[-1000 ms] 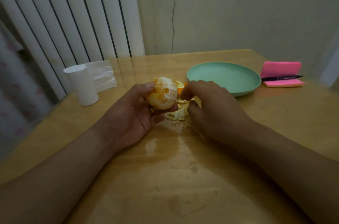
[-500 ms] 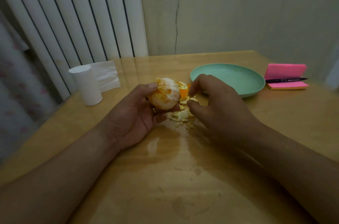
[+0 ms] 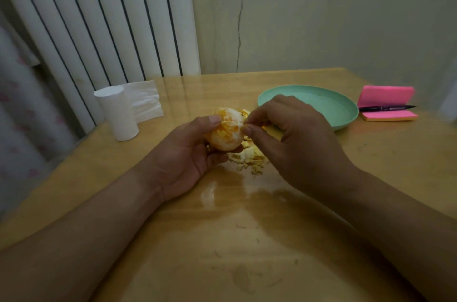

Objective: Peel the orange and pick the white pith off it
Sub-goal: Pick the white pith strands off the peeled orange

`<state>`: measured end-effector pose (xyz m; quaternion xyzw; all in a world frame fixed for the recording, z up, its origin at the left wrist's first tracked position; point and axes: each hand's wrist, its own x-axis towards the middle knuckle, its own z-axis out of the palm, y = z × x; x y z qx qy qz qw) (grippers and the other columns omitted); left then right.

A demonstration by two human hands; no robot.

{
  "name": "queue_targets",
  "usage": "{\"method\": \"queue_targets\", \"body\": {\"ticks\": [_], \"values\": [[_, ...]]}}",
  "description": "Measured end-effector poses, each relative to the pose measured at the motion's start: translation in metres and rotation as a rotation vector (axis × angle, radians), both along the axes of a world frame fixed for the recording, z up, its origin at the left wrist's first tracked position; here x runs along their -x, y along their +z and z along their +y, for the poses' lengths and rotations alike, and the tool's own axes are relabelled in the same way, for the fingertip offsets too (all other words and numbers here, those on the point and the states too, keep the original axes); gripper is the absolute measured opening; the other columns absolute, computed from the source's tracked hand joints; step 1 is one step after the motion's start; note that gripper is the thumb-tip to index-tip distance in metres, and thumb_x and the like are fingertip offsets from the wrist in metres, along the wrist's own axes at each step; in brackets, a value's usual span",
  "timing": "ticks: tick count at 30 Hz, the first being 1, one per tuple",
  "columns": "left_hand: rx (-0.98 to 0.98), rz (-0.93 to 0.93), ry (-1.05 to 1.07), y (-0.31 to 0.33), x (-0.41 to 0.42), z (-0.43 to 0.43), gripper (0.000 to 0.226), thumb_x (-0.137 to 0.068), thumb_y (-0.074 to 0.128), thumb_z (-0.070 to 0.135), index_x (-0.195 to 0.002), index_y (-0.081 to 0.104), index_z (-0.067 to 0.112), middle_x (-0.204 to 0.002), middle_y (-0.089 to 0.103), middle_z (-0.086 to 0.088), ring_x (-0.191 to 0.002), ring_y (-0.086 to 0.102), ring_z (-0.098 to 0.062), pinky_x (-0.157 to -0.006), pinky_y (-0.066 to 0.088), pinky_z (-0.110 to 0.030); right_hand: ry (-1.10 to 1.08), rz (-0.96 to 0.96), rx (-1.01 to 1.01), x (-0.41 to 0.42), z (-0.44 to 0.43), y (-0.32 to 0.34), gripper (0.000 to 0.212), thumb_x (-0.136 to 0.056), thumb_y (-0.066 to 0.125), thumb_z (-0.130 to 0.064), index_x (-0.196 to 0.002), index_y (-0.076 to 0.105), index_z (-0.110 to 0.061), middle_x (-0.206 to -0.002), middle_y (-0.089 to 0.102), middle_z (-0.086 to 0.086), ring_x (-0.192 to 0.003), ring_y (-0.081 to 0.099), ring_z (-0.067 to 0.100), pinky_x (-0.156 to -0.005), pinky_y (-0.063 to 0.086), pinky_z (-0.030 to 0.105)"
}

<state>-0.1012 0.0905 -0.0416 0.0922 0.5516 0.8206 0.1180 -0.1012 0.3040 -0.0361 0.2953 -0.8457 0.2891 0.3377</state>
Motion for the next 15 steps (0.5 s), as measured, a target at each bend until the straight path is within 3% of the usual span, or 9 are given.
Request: {"method": "queue_targets", "body": {"ticks": [4, 8, 12, 15], "values": [[0.125, 0.074, 0.074, -0.0033, 0.0037, 0.0003, 0.052, -0.090, 0.068, 0.033, -0.130, 0.067, -0.002, -0.112, 0.074, -0.017, -0.098, 0.073, -0.027, -0.078, 0.057, -0.034, -0.068, 0.073, -0.146, 0.0006, 0.0006, 0.0024, 0.008, -0.097, 0.070, -0.032, -0.097, 0.072, -0.024, -0.091, 0.064, -0.008, -0.084, 0.054, 0.015, -0.071, 0.040, 0.037], [0.188, 0.121, 0.082, -0.0036, 0.0041, 0.0008, 0.048, -0.089, 0.070, 0.032, -0.127, 0.068, 0.003, -0.112, 0.077, -0.014, -0.101, 0.073, -0.025, -0.078, 0.060, -0.031, -0.086, 0.118, -0.227, 0.0020, 0.0002, 0.0035, 0.010, -0.095, 0.067, -0.030, -0.093, 0.071, -0.021, -0.087, 0.064, -0.004, -0.082, 0.055, 0.020, -0.069, 0.042, 0.040], [0.166, 0.133, 0.049, -0.0038, 0.0031, 0.0019, 0.043, -0.090, 0.069, 0.029, -0.124, 0.069, 0.002, -0.112, 0.076, -0.015, -0.101, 0.073, -0.027, -0.080, 0.061, -0.032, -0.084, 0.133, -0.179, 0.0021, -0.0005, 0.0025, 0.007, -0.091, 0.071, -0.025, -0.088, 0.067, -0.019, -0.086, 0.062, -0.004, -0.080, 0.051, 0.018, -0.067, 0.040, 0.038], [0.125, 0.097, 0.004, -0.0040, 0.0011, 0.0016, 0.047, -0.093, 0.066, 0.031, -0.128, 0.069, 0.001, -0.118, 0.073, -0.018, -0.103, 0.072, -0.028, -0.082, 0.062, -0.032, -0.033, 0.027, -0.030, 0.0024, -0.0001, -0.0015, 0.008, -0.093, 0.071, -0.023, -0.088, 0.065, -0.021, -0.085, 0.060, -0.009, -0.079, 0.051, 0.012, -0.068, 0.042, 0.032]]}}
